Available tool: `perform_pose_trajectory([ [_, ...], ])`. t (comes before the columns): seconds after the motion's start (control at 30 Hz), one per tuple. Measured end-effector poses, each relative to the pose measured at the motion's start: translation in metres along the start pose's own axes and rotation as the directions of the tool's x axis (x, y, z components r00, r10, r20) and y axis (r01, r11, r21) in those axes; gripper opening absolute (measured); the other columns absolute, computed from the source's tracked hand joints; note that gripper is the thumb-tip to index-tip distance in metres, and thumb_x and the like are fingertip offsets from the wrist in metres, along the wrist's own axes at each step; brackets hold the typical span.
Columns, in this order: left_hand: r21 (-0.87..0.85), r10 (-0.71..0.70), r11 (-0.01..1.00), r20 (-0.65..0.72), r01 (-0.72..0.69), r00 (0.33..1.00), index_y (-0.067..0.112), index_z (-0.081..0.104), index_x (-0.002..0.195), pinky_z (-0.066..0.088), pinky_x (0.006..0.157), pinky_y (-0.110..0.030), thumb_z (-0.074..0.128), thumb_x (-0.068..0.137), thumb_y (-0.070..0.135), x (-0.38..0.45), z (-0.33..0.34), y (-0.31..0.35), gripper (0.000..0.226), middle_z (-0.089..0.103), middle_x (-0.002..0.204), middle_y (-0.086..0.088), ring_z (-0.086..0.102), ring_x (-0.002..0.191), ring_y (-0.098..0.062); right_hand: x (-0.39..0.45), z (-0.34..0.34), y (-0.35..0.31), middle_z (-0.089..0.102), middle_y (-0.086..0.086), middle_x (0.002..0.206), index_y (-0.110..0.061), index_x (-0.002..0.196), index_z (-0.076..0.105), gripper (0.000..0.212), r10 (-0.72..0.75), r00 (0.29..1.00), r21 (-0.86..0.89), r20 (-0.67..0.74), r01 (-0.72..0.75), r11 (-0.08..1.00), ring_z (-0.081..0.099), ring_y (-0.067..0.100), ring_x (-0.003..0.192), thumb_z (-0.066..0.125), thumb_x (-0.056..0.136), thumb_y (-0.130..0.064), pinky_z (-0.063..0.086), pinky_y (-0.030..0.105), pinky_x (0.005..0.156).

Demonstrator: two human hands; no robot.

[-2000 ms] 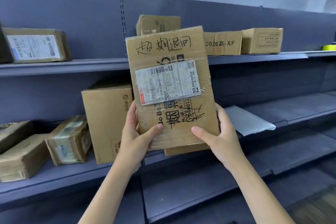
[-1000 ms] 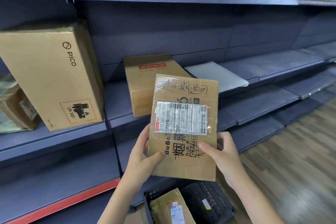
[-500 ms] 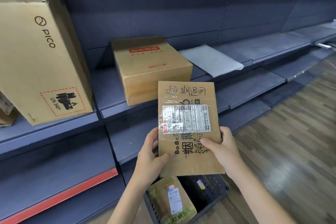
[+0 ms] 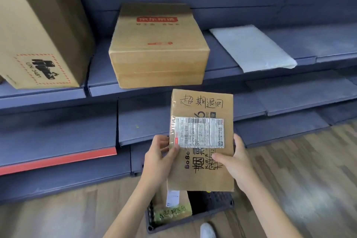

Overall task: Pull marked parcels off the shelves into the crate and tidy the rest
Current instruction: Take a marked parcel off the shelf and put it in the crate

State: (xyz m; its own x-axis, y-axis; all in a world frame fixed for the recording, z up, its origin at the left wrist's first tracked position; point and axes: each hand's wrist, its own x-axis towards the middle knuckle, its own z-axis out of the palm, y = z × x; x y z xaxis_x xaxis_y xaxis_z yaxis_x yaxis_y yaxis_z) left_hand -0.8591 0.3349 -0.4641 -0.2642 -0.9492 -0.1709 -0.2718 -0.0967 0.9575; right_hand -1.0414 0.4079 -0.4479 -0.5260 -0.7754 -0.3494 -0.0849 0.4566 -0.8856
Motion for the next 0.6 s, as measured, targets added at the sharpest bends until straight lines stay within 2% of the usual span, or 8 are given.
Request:
perform_pose_trajectory([
  [0.07,-0.010,-0.071,0.997,-0.093,0.070,0.993,0.017,0.051,0.099,0.052,0.075,-0.026,0.064,0.086,0.022,0.000,0.026,0.002,0.019,0.060,0.096,0.012,0.060,0.094,-0.007,0.018,-0.015,0.010,0.041,-0.006,0.134,-0.024,0.145,0.018,0.087,0.014,0.998,-0.023,0.068,-0.012,1.000,0.042,0.011,0.106,0.069,0.078,-0.004,0.035,0.028,0.090],
  [0.17,-0.029,-0.130,0.992,-0.147,0.127,0.981,0.019,0.050,0.106,0.050,0.071,-0.019,0.060,0.089,0.019,-0.002,0.058,0.003,0.021,0.059,0.098,0.011,0.060,0.091,-0.006,0.042,-0.032,0.026,0.033,-0.002,0.148,-0.026,0.146,0.014,0.091,0.059,0.990,-0.077,0.130,-0.049,0.996,0.039,0.019,0.126,0.070,0.077,-0.006,0.034,0.038,0.105],
  [0.27,-0.028,-0.196,0.981,-0.166,0.194,0.966,0.023,0.048,0.112,0.053,0.079,-0.029,0.059,0.089,0.015,-0.006,0.090,-0.006,0.026,0.058,0.096,0.015,0.061,0.092,-0.013,0.062,-0.049,0.042,0.038,-0.001,0.143,-0.024,0.147,0.014,0.089,0.092,0.974,-0.129,0.206,-0.066,0.989,0.042,0.016,0.120,0.068,0.078,-0.004,0.034,0.030,0.097],
  [0.33,-0.018,-0.243,0.970,-0.152,0.243,0.958,0.023,0.048,0.112,0.053,0.083,-0.034,0.060,0.087,0.010,-0.007,0.105,-0.016,0.031,0.058,0.094,0.018,0.062,0.092,-0.014,0.073,-0.056,0.053,0.038,0.000,0.143,-0.021,0.147,0.013,0.088,0.129,0.963,-0.147,0.238,-0.096,0.985,0.041,0.016,0.119,0.066,0.080,-0.001,0.031,0.026,0.092],
  [0.4,-0.011,-0.296,0.955,-0.109,0.297,0.949,0.027,0.048,0.109,0.052,0.085,-0.033,0.062,0.086,0.011,-0.007,0.117,-0.030,0.031,0.059,0.097,0.017,0.062,0.092,-0.011,0.085,-0.058,0.070,0.035,0.002,0.146,-0.019,0.148,0.012,0.087,0.183,0.950,-0.162,0.255,-0.144,0.976,0.038,0.019,0.128,0.065,0.081,-0.001,0.030,0.026,0.094],
  [0.5,0.029,-0.358,0.933,-0.027,0.359,0.933,0.031,0.048,0.095,0.054,0.084,-0.037,0.061,0.084,0.009,-0.003,0.132,-0.055,0.028,0.063,0.099,0.008,0.063,0.092,-0.013,0.101,-0.057,0.102,0.032,0.002,0.149,-0.021,0.148,0.012,0.089,0.267,0.933,-0.211,0.243,-0.218,0.953,0.034,0.022,0.133,0.068,0.080,-0.009,0.031,0.037,0.107],
  [0.57,0.059,-0.393,0.918,-0.002,0.392,0.920,0.028,0.048,0.091,0.054,0.082,-0.043,0.060,0.080,0.012,0.005,0.141,-0.079,0.022,0.062,0.099,-0.003,0.062,0.092,-0.021,0.108,-0.051,0.124,0.036,0.002,0.147,-0.021,0.148,0.012,0.089,0.318,0.921,-0.237,0.226,-0.265,0.935,0.036,0.023,0.132,0.068,0.080,-0.012,0.032,0.042,0.108],
  [0.6,0.071,-0.414,0.908,0.007,0.413,0.910,0.025,0.047,0.090,0.054,0.081,-0.042,0.059,0.079,0.013,0.009,0.146,-0.093,0.021,0.060,0.098,-0.006,0.061,0.090,-0.023,0.112,-0.048,0.137,0.037,0.002,0.146,-0.021,0.148,0.012,0.088,0.341,0.915,-0.240,0.217,-0.288,0.927,0.037,0.023,0.132,0.068,0.080,-0.013,0.032,0.042,0.108],
])
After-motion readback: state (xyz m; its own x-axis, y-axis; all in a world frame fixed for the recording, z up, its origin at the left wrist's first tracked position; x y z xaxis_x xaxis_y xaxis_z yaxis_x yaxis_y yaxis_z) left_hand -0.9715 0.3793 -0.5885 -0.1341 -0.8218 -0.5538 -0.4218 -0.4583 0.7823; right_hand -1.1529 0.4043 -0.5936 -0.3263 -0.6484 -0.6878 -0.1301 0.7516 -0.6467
